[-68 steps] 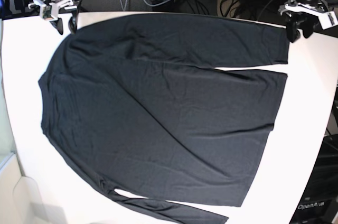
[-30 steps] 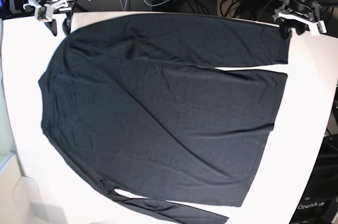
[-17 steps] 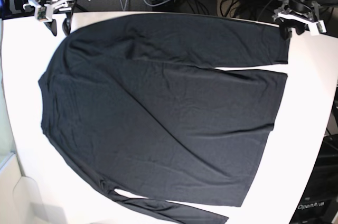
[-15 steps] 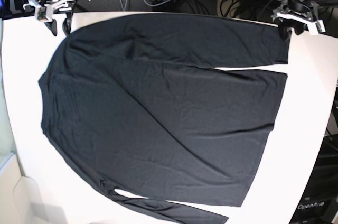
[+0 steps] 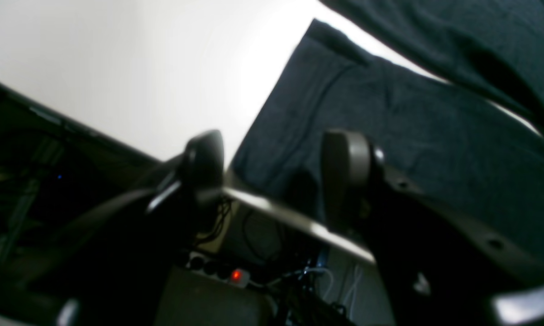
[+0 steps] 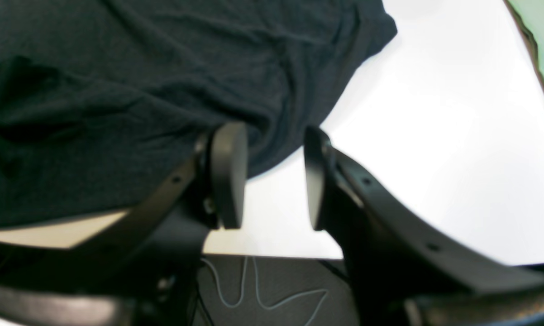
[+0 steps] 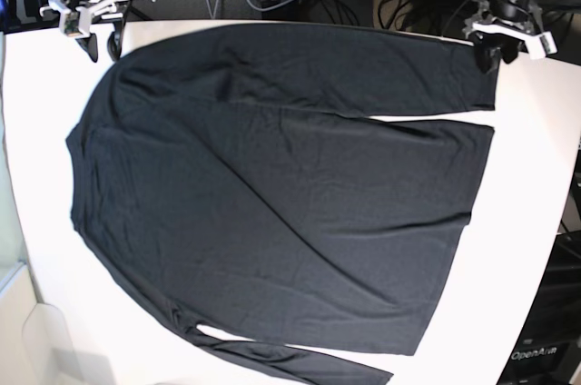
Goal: Fold the T-shirt properly
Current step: 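Position the left gripper at the shoulder corner and close on the fabric, then move the right gripper onto the other shoulder corner and grasp it, then lift both shoulder corners and pull them over the shirt toward the hem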
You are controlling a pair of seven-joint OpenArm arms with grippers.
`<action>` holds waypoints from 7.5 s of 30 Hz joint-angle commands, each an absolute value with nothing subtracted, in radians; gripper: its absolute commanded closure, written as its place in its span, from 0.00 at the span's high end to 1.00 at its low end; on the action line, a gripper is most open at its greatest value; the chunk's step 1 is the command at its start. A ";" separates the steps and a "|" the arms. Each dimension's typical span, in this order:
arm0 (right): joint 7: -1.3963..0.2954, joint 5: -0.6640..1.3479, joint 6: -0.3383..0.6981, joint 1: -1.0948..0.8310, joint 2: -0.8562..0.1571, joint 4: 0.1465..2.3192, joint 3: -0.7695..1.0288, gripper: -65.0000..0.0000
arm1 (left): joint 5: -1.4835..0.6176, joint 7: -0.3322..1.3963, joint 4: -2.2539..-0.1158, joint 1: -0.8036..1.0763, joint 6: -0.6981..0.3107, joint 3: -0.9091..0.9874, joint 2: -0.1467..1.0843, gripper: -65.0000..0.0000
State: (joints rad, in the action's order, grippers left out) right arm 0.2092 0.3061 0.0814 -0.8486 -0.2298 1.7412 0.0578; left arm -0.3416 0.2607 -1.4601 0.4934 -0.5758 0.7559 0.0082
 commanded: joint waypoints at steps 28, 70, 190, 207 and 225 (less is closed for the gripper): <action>0.236 0.309 0.085 -0.860 -0.240 1.764 0.065 0.34 | -0.328 0.323 -1.512 0.506 -0.575 0.756 -0.019 0.02; 0.019 0.797 0.088 -0.759 -0.289 1.753 0.087 0.81 | -0.320 0.334 -1.785 0.512 -0.573 0.797 -0.099 0.02; -0.065 0.792 0.087 -0.710 -0.206 1.601 0.091 0.42 | -0.318 0.334 -1.784 0.495 -0.568 0.797 -0.101 0.02; -0.065 0.792 0.087 -0.674 -0.214 1.600 0.019 0.41 | -0.318 0.334 -1.784 0.496 -0.567 0.797 -0.101 0.02; -0.160 0.792 0.087 -0.613 -0.214 1.560 0.027 0.01 | -0.323 0.334 -1.787 0.496 -0.567 0.797 -0.101 0.02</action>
